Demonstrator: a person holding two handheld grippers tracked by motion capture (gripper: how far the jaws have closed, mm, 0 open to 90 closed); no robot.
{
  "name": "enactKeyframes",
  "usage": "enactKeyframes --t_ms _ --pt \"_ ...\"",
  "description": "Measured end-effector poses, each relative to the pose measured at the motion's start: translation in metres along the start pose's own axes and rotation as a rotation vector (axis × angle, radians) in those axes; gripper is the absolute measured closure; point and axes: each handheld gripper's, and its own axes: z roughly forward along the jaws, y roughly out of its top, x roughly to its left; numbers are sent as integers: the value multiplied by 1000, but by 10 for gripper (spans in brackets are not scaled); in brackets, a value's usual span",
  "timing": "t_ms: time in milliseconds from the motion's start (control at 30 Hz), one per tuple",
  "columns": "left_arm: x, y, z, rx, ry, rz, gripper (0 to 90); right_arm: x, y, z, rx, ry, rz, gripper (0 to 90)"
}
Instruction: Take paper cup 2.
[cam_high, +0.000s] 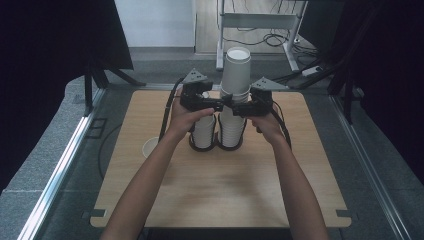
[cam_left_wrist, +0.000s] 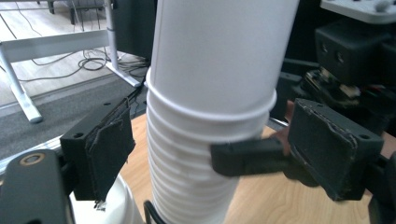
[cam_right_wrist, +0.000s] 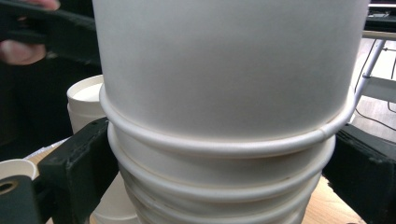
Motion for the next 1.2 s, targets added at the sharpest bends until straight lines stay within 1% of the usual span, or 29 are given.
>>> enactKeyframes --t_ms 33,100,200,267,300,400,533,767,833,933,1000,1133,1200 --pt "1 2 2 -2 -6 5 143 0 0 0 2 1 -5 37" --pt "2 5 5 -20 -34 -3 138 0 0 0 2 3 -2 37" --pt "6 9 9 -31 -31 -1 122 0 0 0 -2 3 -2 37" --pt "8 11 13 -23 -23 -5 120 0 0 0 0 4 -4 37" --pt "9 12 15 -19 -27 -3 118 0 0 0 0 4 -5 37" --pt "12 13 20 -18 -44 7 76 0 0 -1 3 5 -4 38" --pt "10 16 25 -25 -55 10 67 0 0 -1 5 7 -6 38" --pt "4 24 41 -15 -52 38 63 0 0 -1 9 6 -5 38" --pt "1 26 46 -11 -43 47 64 0 0 -1 9 7 -6 38" --pt "0 29 53 9 -30 78 65 0 1 -1 9 9 -9 38" --pt "0 29 57 19 -21 74 77 0 1 -1 10 10 -11 38" --pt "1 30 57 26 -29 65 104 -1 1 -1 10 11 -11 39" --pt "0 31 57 27 -24 75 110 0 0 -1 9 11 -12 39"
